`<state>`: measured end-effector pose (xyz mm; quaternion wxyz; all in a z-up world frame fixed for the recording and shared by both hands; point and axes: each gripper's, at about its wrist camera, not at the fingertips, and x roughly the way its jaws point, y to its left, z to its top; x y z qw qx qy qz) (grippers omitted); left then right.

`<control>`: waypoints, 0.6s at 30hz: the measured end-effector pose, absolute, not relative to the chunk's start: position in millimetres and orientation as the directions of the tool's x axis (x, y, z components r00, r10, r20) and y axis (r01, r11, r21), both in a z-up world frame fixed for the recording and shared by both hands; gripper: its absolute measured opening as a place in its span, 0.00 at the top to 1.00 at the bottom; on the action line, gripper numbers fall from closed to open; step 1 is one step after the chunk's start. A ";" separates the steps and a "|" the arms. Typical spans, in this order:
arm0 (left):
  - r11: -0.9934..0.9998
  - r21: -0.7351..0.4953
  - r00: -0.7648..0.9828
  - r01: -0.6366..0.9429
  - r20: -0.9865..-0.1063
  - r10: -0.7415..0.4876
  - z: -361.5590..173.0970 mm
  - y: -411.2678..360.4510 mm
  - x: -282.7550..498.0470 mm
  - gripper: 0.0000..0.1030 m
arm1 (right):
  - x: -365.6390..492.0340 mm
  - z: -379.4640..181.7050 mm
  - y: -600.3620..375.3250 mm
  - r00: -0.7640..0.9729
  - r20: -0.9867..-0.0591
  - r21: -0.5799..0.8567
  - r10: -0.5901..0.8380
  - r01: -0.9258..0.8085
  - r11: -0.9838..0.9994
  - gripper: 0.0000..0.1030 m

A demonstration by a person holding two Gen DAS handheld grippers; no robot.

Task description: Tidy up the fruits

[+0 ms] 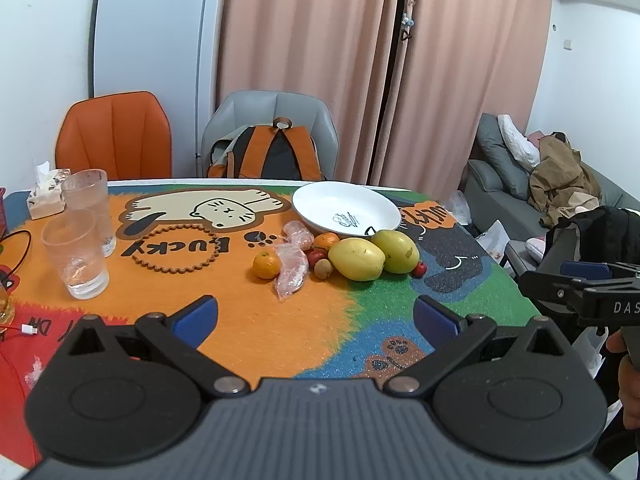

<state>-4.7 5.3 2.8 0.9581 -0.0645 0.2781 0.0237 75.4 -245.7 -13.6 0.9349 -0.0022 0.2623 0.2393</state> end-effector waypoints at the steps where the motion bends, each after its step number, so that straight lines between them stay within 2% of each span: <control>1: 0.990 -0.112 0.845 -0.081 -0.535 0.009 1.9 6.6 -3.8 0.00 | 75.4 -13.5 -245.8 0.749 -0.491 0.121 0.445 -0.448 0.886 0.00; 18: 0.990 -0.116 0.849 -0.081 -0.528 0.008 6.4 4.7 -5.8 0.00 | 75.9 -14.2 -247.0 0.750 -0.497 0.119 0.437 -0.440 0.890 0.00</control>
